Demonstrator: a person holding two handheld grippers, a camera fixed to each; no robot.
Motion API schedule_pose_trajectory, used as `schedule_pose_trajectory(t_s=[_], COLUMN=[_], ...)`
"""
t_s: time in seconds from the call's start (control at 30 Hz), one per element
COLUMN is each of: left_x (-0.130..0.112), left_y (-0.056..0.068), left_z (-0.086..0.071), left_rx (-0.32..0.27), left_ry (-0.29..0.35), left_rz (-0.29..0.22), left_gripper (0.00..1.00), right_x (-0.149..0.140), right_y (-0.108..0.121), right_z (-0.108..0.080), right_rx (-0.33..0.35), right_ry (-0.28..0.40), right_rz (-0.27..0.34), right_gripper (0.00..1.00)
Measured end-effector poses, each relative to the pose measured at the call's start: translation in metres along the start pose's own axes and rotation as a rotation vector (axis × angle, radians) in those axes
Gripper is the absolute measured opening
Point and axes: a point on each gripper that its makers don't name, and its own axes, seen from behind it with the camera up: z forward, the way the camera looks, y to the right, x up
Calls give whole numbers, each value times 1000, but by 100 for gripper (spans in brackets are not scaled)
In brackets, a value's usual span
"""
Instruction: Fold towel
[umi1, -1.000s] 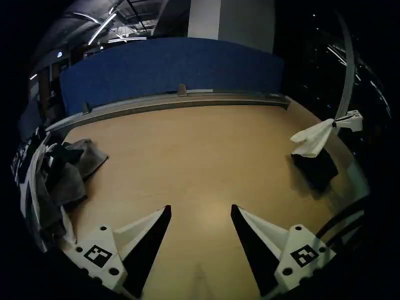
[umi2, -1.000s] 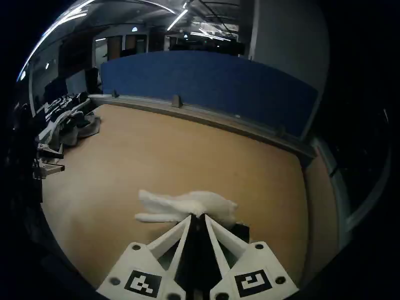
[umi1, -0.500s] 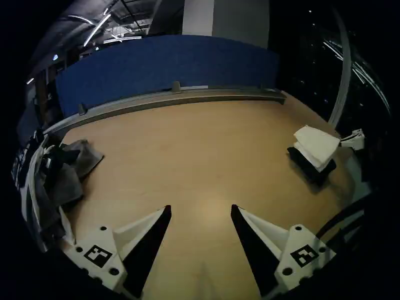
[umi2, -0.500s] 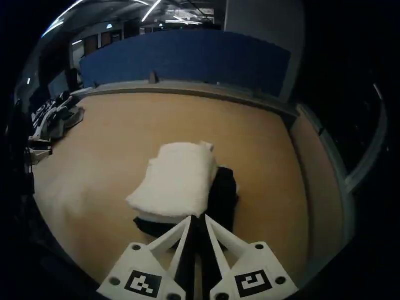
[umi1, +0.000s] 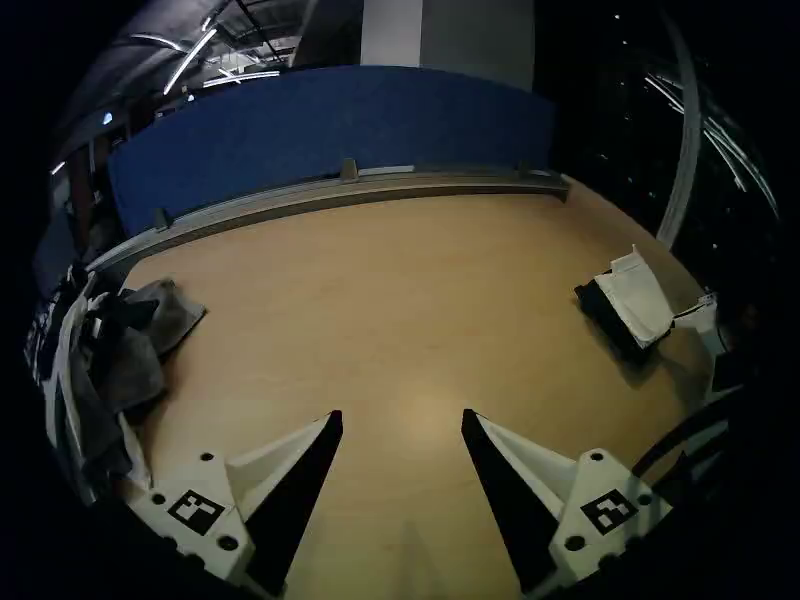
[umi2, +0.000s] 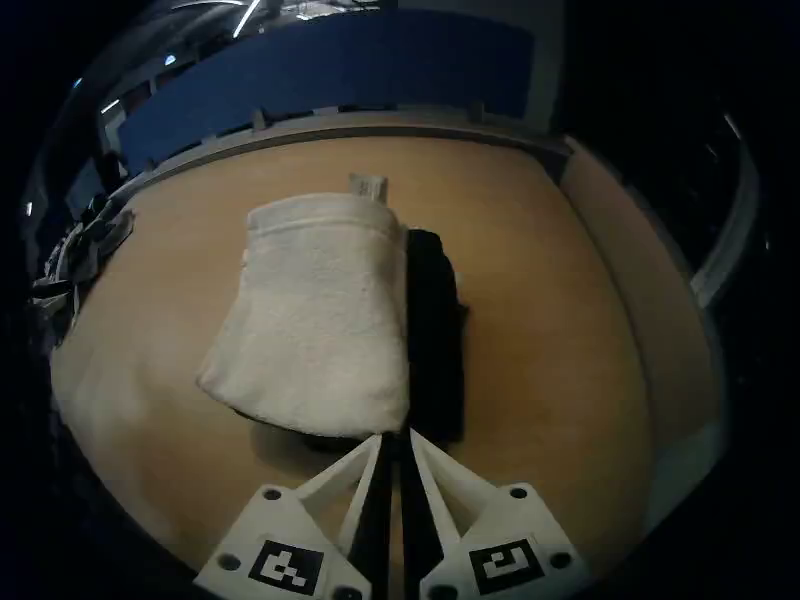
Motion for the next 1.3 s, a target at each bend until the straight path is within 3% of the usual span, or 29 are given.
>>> schedule_pose_trajectory(t_s=[0.2,0.5,0.6,0.77,0.9,0.97,1.03,1.3], left_x=[2,3,4,6,6,6,5,6], left_y=[1,-2,-2,-3,-5,-6,-7,-8], left_z=[2,4,4,3,3,2,2,1], left_rx=[0,-1,-2,-1,-1,0,1,2], left_ry=[-1,-3,-1,2,4,4,4,8], left_rz=[4,4,5,4,2,2,2,-3], left_gripper=[88,88,88,88,89,88,88,88], right_x=[1,13,18,23,35,42,50,68], right_y=[0,4,8,18,20,18,15,-9], right_z=[2,-13,-20,-33,-46,-51,-55,-50], right_rx=[1,-22,-48,-107,-137,-142,-144,-109], right_ry=[11,65,85,122,173,199,222,256], right_rz=[19,39,49,59,63,64,63,39], right_gripper=[4,7,21,54,70,86,97,100])
